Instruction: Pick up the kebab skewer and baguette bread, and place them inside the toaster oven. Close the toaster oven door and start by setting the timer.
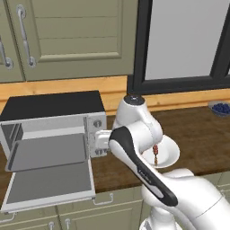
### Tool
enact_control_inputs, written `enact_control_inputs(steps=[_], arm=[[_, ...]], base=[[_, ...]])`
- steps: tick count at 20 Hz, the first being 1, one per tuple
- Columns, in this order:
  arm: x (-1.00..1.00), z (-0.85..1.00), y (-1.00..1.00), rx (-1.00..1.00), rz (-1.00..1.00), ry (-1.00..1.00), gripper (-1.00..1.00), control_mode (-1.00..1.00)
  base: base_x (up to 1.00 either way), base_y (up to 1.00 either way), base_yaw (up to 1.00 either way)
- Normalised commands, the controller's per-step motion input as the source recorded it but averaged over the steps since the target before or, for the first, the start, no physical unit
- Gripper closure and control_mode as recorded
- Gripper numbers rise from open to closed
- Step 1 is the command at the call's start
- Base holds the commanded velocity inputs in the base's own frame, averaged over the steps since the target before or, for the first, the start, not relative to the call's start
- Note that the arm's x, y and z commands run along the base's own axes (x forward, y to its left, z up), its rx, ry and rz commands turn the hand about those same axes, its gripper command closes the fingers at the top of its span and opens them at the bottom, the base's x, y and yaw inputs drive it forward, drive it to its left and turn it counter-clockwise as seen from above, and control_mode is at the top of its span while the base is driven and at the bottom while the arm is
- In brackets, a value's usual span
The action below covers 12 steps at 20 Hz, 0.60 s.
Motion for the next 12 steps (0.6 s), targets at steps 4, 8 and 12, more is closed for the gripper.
enact_control_inputs(steps=[4, 8, 12], arm=[[0.18, 0.00, -1.00, 0.00, 0.00, 0.25, -1.00, -1.00], [0.62, -0.12, -1.00, 0.00, 0.00, 0.28, -1.00, -1.00], [0.93, -0.31, -1.00, -0.01, 0.03, 0.15, -1.00, -1.00]], base=[[0.00, 0.00, 0.00], [0.00, 0.00, 0.00], [0.00, 0.00, 0.00]])
